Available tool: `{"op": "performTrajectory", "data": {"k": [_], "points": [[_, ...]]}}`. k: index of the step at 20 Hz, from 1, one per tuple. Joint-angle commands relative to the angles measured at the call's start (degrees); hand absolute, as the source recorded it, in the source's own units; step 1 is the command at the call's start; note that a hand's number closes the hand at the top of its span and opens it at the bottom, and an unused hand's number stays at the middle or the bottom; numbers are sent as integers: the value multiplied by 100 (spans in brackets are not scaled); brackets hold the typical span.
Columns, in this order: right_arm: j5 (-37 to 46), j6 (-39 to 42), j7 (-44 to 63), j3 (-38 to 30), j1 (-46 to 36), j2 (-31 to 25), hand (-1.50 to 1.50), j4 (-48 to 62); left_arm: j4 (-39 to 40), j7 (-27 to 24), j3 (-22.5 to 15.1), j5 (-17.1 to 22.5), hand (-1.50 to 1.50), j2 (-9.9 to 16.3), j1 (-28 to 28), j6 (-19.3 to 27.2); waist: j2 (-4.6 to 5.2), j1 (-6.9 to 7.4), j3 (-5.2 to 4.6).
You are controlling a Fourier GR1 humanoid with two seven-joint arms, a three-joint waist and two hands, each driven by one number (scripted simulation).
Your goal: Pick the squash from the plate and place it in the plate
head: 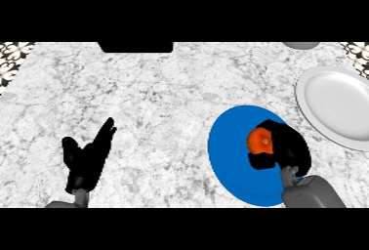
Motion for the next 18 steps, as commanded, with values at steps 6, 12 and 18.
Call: {"op": "performTrajectory", "data": {"k": [6, 12, 18], "points": [[829, 16, -162, 82, 139, 148, 150, -134, 267, 107, 185, -130, 0, -200, -18, -213, 27, -24, -22], [1845, -1226, -165, 649, -180, 920, 150, 38, 30, 46, 157, -145, 0, -196, 244, -244, 25, 13, -22], [2972, -2165, -50, 1132, -700, 1449, 150, 284, -269, 430, 206, -110, 0, -89, 175, -270, 13, 33, -20]]}}
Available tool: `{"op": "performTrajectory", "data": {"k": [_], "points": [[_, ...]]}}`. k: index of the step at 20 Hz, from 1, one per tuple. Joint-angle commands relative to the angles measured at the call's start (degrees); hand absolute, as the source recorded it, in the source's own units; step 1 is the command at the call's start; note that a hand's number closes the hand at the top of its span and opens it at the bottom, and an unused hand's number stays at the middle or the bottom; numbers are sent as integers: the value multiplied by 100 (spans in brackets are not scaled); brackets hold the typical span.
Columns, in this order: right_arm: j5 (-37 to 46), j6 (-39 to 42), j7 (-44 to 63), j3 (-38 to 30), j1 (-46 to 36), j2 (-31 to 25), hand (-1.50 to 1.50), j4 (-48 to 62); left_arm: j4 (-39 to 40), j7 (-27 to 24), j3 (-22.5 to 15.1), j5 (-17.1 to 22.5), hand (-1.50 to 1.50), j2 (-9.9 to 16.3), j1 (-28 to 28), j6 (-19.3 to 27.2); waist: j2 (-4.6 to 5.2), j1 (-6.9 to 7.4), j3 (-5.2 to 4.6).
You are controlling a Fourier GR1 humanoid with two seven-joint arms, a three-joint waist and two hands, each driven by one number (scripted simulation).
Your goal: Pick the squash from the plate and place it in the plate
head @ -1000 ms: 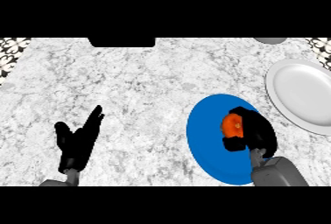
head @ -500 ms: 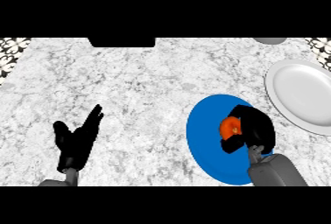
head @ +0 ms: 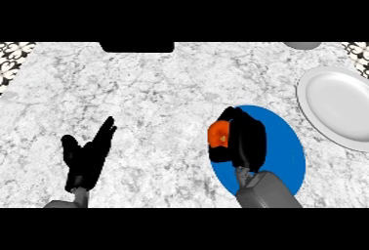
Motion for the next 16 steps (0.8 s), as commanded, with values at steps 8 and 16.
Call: {"op": "performTrajectory", "data": {"k": [8, 16], "points": [[1485, -1407, 855, -194, 229, 329, 150, -1137, 161, 153, -31, -86, 0, -213, 9, 88, 4, -122, -18], [97, -2419, -121, -1596, 502, -214, 150, -1310, 136, 107, 106, -33, 0, -121, 91, -102, 28, -61, -14]]}}
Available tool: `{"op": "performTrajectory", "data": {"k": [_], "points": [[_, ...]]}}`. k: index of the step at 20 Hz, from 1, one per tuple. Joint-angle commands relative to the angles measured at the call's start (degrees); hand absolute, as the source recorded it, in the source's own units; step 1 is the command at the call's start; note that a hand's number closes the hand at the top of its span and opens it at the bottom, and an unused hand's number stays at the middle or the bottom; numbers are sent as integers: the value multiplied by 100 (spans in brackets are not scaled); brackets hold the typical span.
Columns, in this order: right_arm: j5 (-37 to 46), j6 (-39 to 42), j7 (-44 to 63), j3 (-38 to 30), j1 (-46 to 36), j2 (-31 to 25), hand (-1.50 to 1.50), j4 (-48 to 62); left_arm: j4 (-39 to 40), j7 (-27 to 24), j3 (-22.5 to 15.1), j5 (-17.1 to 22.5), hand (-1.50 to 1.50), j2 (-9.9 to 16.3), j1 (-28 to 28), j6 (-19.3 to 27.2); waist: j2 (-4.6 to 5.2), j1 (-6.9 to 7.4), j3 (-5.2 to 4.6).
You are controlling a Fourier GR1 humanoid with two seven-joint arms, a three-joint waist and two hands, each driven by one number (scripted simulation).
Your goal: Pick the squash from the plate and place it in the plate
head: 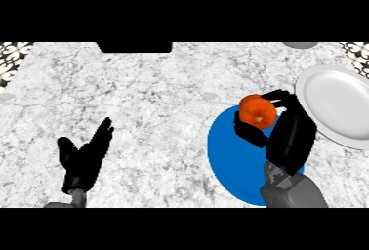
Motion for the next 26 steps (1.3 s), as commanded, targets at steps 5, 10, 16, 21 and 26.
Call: {"op": "performTrajectory", "data": {"k": [5, 10, 16, 21, 26], "points": [[-1535, -1275, -1346, -1221, 320, -816, 150, 453, -100, 265, -55, -123, 0, -70, 14, -2, 24, 30, -23], [-2371, -1737, -2052, -2354, -168, -1673, 150, 1638, -12, 262, -182, -216, 0, -202, -48, 54, 60, 70, -12], [-4133, -2034, -4004, -2888, -679, -2139, 150, 3435, 173, 115, 92, -26, 0, -110, -104, -192, 69, 126, -8], [-5091, -1528, -5412, -3589, -1271, -2661, 150, 4648, 15, 267, -74, -156, 0, -235, -144, -120, 77, 152, -4], [-5273, -809, -5337, -3990, -1576, -3117, 150, 6086, 7, 201, -60, -263, 0, -181, -55, -102, 110, 218, -9]]}}
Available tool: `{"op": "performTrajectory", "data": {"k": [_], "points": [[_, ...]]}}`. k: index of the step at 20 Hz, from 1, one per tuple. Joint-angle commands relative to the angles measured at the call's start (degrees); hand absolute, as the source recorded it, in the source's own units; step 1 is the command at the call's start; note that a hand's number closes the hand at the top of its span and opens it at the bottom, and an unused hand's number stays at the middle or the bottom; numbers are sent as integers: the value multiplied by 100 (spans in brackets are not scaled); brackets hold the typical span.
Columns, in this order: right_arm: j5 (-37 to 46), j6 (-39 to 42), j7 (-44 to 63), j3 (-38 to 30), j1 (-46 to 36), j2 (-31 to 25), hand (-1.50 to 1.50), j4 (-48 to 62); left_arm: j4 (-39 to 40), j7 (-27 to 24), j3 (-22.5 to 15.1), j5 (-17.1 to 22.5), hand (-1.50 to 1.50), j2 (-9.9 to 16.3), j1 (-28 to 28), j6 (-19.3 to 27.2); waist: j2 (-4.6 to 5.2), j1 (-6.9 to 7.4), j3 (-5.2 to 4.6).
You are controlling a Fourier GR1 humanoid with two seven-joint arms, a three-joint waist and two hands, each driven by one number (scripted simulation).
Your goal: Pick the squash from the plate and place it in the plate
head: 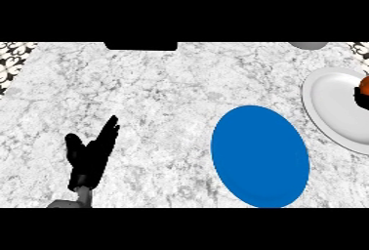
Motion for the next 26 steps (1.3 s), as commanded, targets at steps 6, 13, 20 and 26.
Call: {"op": "performTrajectory", "data": {"k": [6, 13, 20, 26], "points": [[160, 1693, 90, 123, -699, -725, -150, 2290, 189, 124, -146, -95, 0, -172, -233, 19, 94, 173, 1], [-734, 1978, -1597, -756, -955, -599, -150, 2523, 142, -45, -48, 19, 0, -3, 49, -244, 81, 169, 15], [-1670, 2220, -2755, -1762, -831, -714, -150, 2773, 204, -147, 32, 6, 0, -57, 87, -188, 62, 72, 4], [-2184, 3695, -3212, -2118, -148, -971, -150, 3066, -29, -181, 69, -8, 0, 34, 441, -239, -8, -42, -8]]}}
